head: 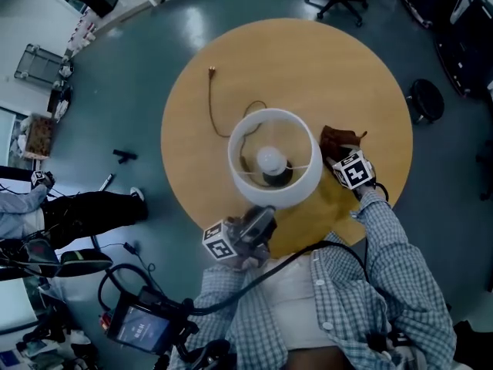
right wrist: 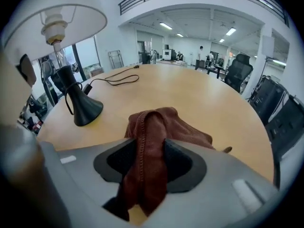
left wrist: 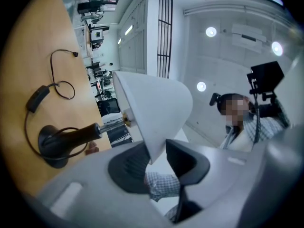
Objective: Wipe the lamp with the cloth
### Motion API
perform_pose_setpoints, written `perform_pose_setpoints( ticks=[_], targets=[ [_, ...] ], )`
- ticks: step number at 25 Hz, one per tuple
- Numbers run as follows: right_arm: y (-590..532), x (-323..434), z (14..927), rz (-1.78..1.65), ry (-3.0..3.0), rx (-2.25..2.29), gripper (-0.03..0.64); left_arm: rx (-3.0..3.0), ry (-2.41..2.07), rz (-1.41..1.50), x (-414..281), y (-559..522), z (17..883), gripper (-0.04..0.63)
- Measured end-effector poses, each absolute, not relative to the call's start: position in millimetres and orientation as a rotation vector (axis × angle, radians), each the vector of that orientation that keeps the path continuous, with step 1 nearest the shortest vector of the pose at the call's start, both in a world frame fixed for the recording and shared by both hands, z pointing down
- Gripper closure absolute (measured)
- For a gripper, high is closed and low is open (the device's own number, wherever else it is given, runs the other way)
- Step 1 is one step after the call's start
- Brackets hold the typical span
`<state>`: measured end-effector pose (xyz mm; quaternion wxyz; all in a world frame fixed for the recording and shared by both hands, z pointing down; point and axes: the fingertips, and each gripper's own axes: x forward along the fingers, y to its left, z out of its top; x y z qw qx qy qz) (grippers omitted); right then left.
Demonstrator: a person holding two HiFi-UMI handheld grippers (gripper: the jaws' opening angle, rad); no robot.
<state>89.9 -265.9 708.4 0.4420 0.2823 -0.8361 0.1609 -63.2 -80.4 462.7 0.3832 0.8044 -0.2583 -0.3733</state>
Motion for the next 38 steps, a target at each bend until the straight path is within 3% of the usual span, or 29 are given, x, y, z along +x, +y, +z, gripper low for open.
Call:
perform_pose_setpoints(
  ticks=[5, 11, 27, 38],
  targets=[
    [-262.1, 89.1, 705.8, 0.538, -2.075, 0.761, 0.503, 2.055, -0.656, -0.951, -63.0, -79.5, 462.5, 0.488],
    [-257.8, 95.2, 670.1, 0.680, -2.191, 0.859, 0.518, 2.054, -0.655, -0.947, -62.7, -79.7, 462.3, 0.488],
    [-205.4, 55.1, 322.1, 0.515, -3.063, 0.830, 0.517, 2.083, -0.649, -0.895, -67.8, -76.6, 469.0, 0.491],
    [-206.4, 23.4, 357.9, 0.519, -2.998, 0.705, 0.515, 2.074, -0.666, -0.897, -64.1, -78.5, 469.4, 0.489]
  ],
)
